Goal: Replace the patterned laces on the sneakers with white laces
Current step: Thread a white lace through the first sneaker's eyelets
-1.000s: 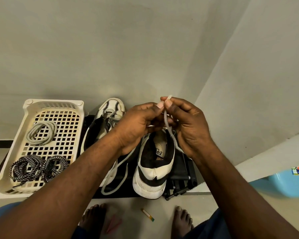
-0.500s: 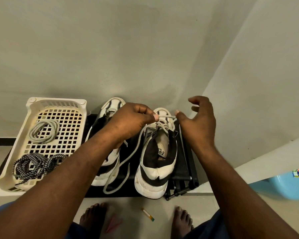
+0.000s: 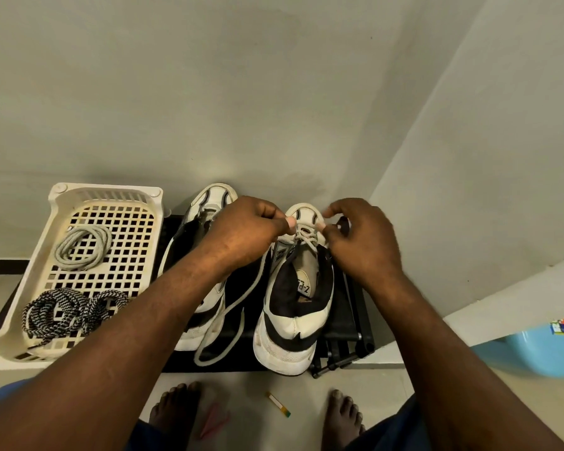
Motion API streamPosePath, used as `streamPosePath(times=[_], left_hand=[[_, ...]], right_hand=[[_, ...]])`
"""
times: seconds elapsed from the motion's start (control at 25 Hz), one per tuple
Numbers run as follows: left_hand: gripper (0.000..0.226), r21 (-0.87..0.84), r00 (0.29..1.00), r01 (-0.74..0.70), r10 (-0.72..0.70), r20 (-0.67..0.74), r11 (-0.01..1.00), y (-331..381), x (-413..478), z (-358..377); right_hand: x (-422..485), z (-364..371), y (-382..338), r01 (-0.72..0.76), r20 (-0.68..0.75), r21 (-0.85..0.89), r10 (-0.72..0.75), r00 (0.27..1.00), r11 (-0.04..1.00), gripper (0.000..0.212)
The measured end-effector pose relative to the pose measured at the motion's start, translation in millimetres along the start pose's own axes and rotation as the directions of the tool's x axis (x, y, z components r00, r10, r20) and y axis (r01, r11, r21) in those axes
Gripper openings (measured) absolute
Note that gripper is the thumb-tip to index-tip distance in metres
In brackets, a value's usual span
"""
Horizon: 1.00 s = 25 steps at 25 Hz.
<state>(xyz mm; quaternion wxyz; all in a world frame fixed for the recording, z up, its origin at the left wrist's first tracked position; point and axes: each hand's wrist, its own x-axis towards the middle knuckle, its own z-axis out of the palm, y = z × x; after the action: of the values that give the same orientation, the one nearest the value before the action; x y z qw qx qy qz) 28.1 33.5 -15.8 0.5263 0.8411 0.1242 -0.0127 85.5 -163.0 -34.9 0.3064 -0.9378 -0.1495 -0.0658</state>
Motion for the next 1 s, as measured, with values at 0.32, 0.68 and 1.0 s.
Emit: streamPosePath(times=[0.32,0.68,1.0], left_hand=[[0.016,0.035,0.999,0.013,-0.012,-0.04,0.999,-1.7,0.9,-1.6],[0.034,0.135,0.987,-0.094,0.11,-0.118,0.986,0.3,-0.6,3.6],[0.041,0.18,0.995,-0.079,0.089,-0.049,0.98,-4.6,-6.4,6.9]], right_hand=[[1.2,0.1,-0.6,-0.012,-0.011,0.055,0.013,1.0,0.998,0.009],[-6.5,5.8,-13.8,0.192,0.059,0.081,-0.197,0.979,0.978,0.017],[-4.4,1.8,-5.8,0.137,0.026,0.226,-0.147,0.989,0.964,0.007]])
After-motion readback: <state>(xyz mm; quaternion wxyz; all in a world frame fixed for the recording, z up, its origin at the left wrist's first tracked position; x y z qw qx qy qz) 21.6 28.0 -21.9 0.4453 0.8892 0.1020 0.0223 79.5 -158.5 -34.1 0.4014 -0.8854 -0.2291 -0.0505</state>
